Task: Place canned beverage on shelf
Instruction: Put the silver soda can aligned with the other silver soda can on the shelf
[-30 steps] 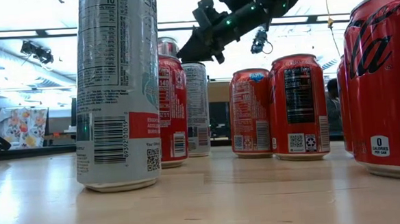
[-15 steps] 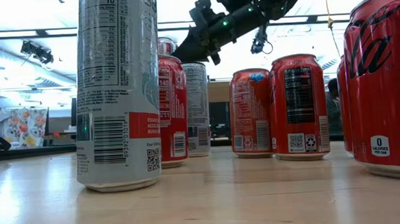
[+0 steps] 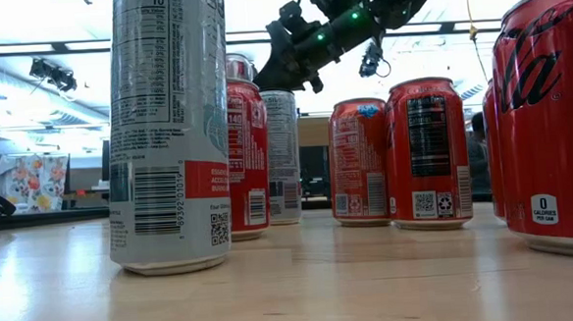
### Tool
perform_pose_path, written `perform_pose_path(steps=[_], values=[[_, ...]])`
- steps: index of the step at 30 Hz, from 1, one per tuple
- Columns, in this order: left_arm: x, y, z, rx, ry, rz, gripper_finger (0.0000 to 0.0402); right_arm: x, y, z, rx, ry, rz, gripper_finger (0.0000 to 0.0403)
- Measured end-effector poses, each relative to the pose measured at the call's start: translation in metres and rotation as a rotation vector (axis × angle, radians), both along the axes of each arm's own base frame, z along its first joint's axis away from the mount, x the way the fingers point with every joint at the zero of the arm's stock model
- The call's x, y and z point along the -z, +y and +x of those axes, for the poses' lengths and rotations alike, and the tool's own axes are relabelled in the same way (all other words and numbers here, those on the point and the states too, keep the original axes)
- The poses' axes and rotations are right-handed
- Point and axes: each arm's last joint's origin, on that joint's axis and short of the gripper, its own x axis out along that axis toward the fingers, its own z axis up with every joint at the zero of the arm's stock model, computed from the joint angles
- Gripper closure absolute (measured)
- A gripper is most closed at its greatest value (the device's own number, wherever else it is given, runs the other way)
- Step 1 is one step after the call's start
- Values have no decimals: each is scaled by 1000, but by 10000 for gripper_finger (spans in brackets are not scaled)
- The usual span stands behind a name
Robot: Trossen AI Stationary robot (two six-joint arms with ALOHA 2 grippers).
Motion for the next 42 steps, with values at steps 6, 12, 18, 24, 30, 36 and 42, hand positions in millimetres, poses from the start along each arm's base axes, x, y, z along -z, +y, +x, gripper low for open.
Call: perform_pose_path(steps=[6, 12, 18, 24, 30, 36, 42], values=[[6, 0, 9, 37, 49, 14, 203, 4, -6, 4, 10, -30, -7, 254], [7, -1, 6, 11, 65, 7, 203, 10, -6, 8, -14, -27, 2, 254], [12, 4, 7, -8, 110, -1, 203, 10, -4, 7, -1, -12, -12, 254], [37, 3, 2, 50, 83, 46, 203, 3, -1, 7, 6, 20, -52, 254], [58, -1, -22, 10, -116, 89, 203, -5, 0, 0, 37, 39, -63, 254], [84, 8, -25, -41, -241, 133, 203, -7, -3, 0, 51, 24, -69, 254], [108, 12, -18, -77, -316, 155, 203, -8, -8, -1, 68, 11, -69, 254]])
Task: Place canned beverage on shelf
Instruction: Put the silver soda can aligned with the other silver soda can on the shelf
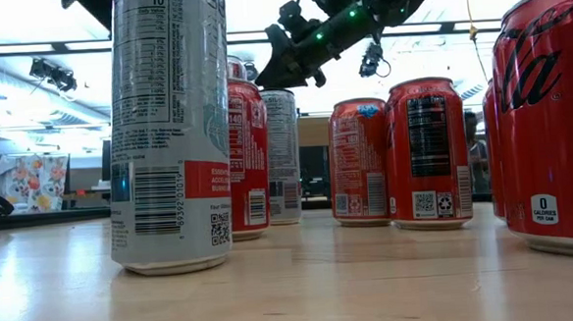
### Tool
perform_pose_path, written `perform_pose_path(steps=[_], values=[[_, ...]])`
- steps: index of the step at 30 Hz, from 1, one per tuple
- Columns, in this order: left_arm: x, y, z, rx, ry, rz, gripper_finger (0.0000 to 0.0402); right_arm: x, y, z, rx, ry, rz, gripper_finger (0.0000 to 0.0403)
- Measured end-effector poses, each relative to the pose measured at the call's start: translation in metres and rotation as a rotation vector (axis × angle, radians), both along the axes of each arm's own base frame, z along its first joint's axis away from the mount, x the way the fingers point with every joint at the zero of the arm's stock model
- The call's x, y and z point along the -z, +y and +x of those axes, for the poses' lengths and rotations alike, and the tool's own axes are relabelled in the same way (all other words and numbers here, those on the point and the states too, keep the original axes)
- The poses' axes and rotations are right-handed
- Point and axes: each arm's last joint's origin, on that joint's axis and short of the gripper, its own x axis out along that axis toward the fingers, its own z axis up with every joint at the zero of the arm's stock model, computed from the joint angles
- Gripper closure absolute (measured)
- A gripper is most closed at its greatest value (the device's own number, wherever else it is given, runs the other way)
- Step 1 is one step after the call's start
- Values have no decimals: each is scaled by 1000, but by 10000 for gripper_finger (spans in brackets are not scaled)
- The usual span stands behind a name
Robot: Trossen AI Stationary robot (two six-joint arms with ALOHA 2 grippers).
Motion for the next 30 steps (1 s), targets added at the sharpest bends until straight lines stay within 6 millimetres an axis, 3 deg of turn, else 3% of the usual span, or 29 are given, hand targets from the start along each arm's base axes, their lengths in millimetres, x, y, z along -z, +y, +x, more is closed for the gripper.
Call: perform_pose_path(steps=[8, 17, 30], values=[[3, 2, -1, -69, 7, 46, 203, 8, -8, 2, -4, 4, 37, 254], [2, 8, -3, -63, -12, 34, 203, -10, -12, 14, 18, 72, 26, 265], [-1, 12, -1, -38, -53, 36, 203, -10, -9, 15, -32, 65, 75, 265]])
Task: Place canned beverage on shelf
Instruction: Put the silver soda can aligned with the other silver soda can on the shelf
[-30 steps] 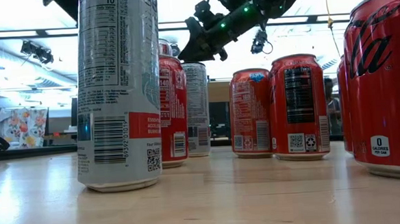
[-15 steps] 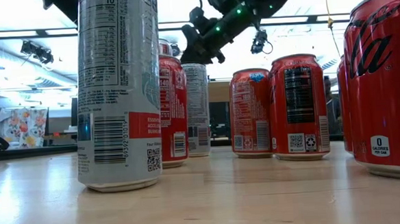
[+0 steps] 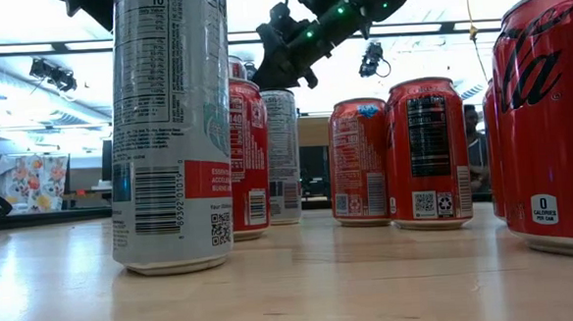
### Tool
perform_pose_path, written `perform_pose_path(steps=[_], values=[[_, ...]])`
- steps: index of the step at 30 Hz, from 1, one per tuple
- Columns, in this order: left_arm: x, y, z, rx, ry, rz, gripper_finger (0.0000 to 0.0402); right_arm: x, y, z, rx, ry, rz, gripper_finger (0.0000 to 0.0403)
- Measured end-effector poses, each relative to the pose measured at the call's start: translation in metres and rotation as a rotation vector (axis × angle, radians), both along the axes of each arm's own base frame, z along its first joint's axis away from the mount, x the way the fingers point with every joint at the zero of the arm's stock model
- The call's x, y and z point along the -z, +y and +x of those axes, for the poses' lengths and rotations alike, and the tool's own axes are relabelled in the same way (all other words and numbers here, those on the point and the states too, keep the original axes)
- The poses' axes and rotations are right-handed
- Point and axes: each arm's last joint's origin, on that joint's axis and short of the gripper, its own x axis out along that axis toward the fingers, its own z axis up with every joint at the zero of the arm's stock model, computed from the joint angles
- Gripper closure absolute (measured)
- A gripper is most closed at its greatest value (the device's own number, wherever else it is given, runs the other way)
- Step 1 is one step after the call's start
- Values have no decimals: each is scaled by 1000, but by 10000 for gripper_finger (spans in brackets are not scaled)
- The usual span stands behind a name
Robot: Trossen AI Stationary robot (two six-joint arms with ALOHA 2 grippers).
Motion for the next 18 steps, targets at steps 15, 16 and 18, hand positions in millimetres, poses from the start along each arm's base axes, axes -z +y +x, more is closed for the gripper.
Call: perform_pose_path(steps=[15, 16, 18], values=[[0, -12, 0, 62, 11, -24, 203, -2, 2, 3, -45, -53, 57, 265], [0, -13, -1, 65, 12, -26, 203, -2, 3, 3, -47, -54, 57, 265], [-2, -14, -4, 65, 17, -36, 203, -2, 5, 4, -57, -61, 58, 265]])
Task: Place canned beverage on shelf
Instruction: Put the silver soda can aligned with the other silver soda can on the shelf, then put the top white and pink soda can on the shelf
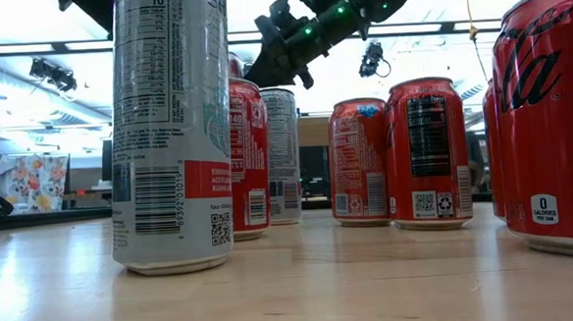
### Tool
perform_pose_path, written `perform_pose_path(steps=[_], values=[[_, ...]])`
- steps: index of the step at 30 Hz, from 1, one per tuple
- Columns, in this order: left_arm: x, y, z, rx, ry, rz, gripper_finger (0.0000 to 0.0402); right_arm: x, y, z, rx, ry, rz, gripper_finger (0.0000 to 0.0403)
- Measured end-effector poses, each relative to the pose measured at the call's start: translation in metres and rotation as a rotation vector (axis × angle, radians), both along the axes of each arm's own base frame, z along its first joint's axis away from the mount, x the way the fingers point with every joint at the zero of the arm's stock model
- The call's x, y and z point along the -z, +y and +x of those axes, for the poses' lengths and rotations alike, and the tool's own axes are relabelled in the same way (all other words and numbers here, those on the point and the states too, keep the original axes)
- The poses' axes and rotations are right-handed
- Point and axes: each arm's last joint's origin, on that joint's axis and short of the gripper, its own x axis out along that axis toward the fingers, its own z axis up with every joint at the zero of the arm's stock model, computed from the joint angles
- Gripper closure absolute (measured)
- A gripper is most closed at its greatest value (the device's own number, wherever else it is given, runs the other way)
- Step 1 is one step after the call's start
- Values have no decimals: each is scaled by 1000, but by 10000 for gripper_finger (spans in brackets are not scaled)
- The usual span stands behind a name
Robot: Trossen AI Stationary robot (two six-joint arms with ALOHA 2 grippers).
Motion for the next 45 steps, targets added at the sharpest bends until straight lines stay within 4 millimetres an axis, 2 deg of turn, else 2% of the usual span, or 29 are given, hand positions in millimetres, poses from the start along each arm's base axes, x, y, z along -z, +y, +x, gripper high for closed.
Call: perform_pose_path(steps=[8, 20, 31, 35, 41, 45], values=[[-13, -2, -7, -4, 21, 17, 203, 0, 4, 2, -3, -5, -4, 265], [-14, -3, -9, -3, 40, 14, 203, 3, 6, 1, 33, 16, 34, 265], [-43, -4, -15, 9, 42, 57, 203, 3, 8, 2, 1, 12, 47, 265], [-58, -5, -18, 8, 24, 66, 203, 5, 10, -3, -9, 73, 54, 265], [-86, -9, -29, 4, 10, 61, 203, -13, 31, -21, -146, 154, 47, 265], [-98, -11, -33, 2, -12, 69, 203, -16, 45, -25, -261, 179, 51, 262]])
